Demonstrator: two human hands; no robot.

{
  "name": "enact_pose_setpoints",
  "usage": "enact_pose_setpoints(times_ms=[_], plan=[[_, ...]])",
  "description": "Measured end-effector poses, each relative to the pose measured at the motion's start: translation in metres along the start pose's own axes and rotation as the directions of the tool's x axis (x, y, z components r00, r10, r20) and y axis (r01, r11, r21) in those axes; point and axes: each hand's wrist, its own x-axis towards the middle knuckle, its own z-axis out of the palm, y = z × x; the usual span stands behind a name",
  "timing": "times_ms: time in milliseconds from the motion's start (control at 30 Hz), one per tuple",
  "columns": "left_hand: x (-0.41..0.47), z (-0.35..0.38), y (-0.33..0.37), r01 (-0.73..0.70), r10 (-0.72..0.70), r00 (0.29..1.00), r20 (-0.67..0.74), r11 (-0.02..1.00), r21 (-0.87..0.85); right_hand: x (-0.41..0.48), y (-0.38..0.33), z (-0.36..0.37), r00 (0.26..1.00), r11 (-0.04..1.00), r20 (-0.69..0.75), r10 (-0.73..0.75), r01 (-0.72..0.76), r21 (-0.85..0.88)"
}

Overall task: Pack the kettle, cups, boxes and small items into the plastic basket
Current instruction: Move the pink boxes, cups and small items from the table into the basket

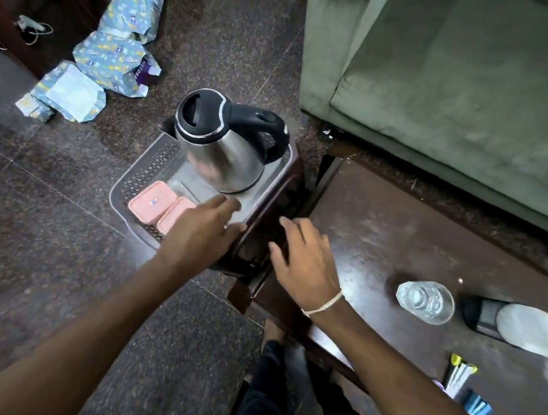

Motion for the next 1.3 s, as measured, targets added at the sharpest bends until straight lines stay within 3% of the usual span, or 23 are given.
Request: enact_pose_setpoints(times_ms=[133,233,367,500,767,1000,1167,1300], plan=[[-0.019,0.061,0.05,0.069,-0.053,0.97,0.238,0.996,-0.061,-0.059,0.058,-0.008,0.976,0.981,0.107,0.192,-0.195,0.015],[-0.036,0.114,0.082,0.129,-0.108,0.884,0.454,0.991,-0.016,-0.101,0.083,-0.005,0.912,0.942,0.237,0.334,-0.333,-0.047],[-0.061,0.168,0.113,0.187,-0.11,0.82,0.561,0.979,-0.082,-0.14,0.092,0.009,0.86,0.937,0.378,0.342,-0.285,-0.2],[-0.066,0.194,0.127,0.223,-0.16,0.861,0.483,0.972,-0.075,-0.15,0.093,0.022,0.875,0.927,0.349,0.336,-0.243,-0.285],[-0.061,0.209,0.137,0.144,-0.129,0.89,0.436,0.99,-0.002,-0.158,0.104,0.026,0.867,0.894,0.299,0.398,-0.293,-0.34],[-0.07,0.197,0.133,0.142,-0.128,0.918,0.376,0.99,-0.01,-0.164,0.112,0.031,0.861,0.927,0.348,0.371,-0.325,-0.186],[-0.076,0.126,0.118,0.198,-0.177,0.977,0.119,0.961,-0.191,-0.138,0.084,0.005,0.948,0.963,0.165,0.271,-0.268,-0.038],[-0.08,0.048,0.085,0.214,-0.268,0.958,-0.102,0.906,-0.365,-0.089,0.041,-0.024,0.989,0.98,-0.022,0.143,-0.139,0.143]])
